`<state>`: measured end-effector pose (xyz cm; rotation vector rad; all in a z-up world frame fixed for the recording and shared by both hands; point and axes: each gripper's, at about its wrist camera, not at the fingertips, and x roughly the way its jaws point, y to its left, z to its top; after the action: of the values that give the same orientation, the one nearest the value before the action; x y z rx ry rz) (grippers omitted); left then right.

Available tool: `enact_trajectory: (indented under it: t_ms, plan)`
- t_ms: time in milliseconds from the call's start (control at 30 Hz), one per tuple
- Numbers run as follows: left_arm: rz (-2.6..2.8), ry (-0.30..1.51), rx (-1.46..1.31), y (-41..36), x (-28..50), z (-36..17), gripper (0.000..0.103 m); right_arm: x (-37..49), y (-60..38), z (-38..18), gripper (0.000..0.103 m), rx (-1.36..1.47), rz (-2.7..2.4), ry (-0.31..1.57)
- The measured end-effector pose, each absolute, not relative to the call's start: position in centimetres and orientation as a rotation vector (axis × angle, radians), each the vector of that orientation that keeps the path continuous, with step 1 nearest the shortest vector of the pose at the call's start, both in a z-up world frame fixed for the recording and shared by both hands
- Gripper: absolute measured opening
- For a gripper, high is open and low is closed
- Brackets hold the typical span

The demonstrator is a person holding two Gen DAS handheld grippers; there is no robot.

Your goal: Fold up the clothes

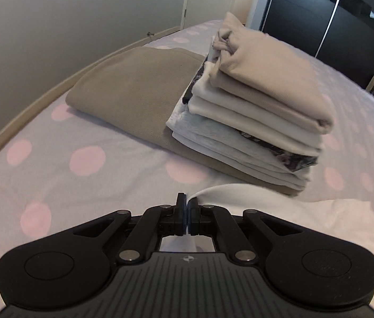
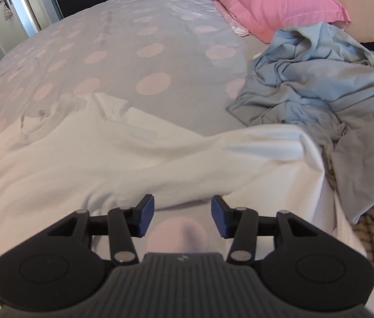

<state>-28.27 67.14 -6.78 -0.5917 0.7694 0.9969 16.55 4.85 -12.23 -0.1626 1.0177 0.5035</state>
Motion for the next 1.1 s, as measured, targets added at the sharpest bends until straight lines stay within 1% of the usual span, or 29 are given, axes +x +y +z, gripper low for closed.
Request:
enact_trajectory:
  t_ms: [67,100,133,167,200,233,300,333,400,533,700,800,867,967,1100]
  plan:
    - [0.976,0.781,-0.574,67.0,-27.7,-7.3,0.001,17.5,4.4,-12.3,0.051,-0.175,0.483,1.015]
    - [0.964,0.785,-0.563,66.8,-27.4,-7.5,0.004,17.9,4.1,-12.3,0.051,-0.184,0.474,1.014]
    - [0.952,0.788,-0.551,66.5,-27.2,-7.6,0.013,18.2,3.8,-12.4,0.051,-0.194,0.464,1.013]
    - [0.944,0.794,-0.539,66.2,-27.0,-7.7,0.019,18.4,3.5,-12.5,0.051,-0.206,0.453,1.011]
    - [0.940,0.803,-0.526,65.8,-26.9,-7.7,0.027,18.6,3.1,-12.5,0.051,-0.216,0.440,1.007]
    - [0.935,0.811,-0.513,65.4,-26.7,-7.8,0.031,18.8,2.7,-12.5,0.051,-0.227,0.428,1.001]
    - [0.926,0.829,-0.486,64.6,-26.5,-7.8,0.035,19.1,1.9,-12.5,0.051,-0.243,0.407,0.996]
    - [0.922,0.840,-0.469,64.0,-26.4,-7.7,0.039,19.3,1.5,-12.5,0.051,-0.250,0.397,0.995]
    - [0.916,0.864,-0.442,63.1,-26.1,-7.6,0.041,19.4,0.6,-12.6,0.051,-0.256,0.377,0.998]
    - [0.904,0.884,-0.468,61.7,-25.8,-7.0,0.042,19.2,-1.8,-13.2,0.057,-0.254,0.315,1.028]
    - [0.851,0.844,-0.506,60.0,-25.5,-5.5,0.043,18.8,-5.7,-14.8,0.056,-0.170,0.235,1.106]
    - [0.844,0.833,-0.501,58.9,-25.5,-4.9,0.044,18.3,-7.4,-15.7,0.054,-0.135,0.203,1.131]
    - [0.840,0.821,-0.519,58.4,-25.7,-4.7,0.044,18.1,-8.3,-16.2,0.048,-0.109,0.185,1.142]
    - [0.839,0.802,-0.572,57.8,-26.5,-4.4,0.044,18.1,-9.5,-17.2,0.043,-0.042,0.162,1.181]
    - [0.844,0.783,-0.627,57.4,-27.6,-4.4,0.044,18.1,-10.7,-18.9,0.042,0.054,0.110,1.234]
